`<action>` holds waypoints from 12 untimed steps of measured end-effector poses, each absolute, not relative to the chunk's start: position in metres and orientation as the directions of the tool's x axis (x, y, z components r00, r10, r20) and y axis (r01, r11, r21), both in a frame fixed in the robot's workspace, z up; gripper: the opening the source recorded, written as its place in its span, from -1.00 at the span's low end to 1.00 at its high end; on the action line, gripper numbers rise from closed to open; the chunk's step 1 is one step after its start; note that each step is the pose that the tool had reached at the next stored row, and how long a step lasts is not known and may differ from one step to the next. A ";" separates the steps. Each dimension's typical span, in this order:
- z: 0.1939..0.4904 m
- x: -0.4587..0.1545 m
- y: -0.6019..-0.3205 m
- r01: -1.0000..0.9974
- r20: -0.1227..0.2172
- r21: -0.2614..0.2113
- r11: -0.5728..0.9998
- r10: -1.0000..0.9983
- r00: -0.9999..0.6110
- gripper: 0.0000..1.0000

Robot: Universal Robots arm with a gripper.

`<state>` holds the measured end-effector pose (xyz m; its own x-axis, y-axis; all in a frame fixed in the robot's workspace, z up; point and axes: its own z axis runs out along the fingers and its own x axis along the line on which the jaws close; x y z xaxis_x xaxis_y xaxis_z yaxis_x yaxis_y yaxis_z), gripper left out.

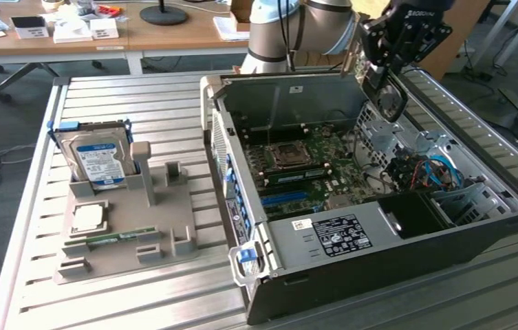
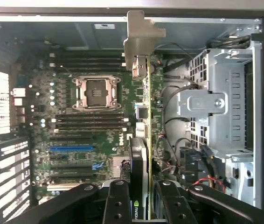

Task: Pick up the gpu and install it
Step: 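Pick up the gpu and move the gpu toward the slot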

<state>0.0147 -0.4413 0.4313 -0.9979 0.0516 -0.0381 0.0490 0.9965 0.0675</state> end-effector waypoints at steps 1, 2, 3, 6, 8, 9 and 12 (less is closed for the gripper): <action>0.431 0.017 -0.441 0.049 -0.038 0.068 0.997 0.052 -0.998 -0.47; 0.431 0.020 -0.441 0.049 -0.038 0.068 0.997 0.052 -0.998 -0.47; 0.431 0.022 -0.441 0.049 -0.038 0.068 0.997 0.051 -0.998 -0.47; 0.431 0.030 -0.441 0.049 -0.038 0.068 0.997 0.052 -0.998 -0.47; 0.431 0.034 -0.441 0.049 -0.038 0.068 0.997 0.052 -0.998 -0.47; 0.431 0.036 -0.441 0.049 -0.038 0.068 0.997 0.051 -0.998 -0.47; 0.431 0.039 -0.441 0.049 -0.038 0.068 0.997 0.052 -0.998 -0.47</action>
<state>0.0395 -0.4413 0.4312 -0.9979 0.0516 -0.0381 0.0489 0.9965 0.0676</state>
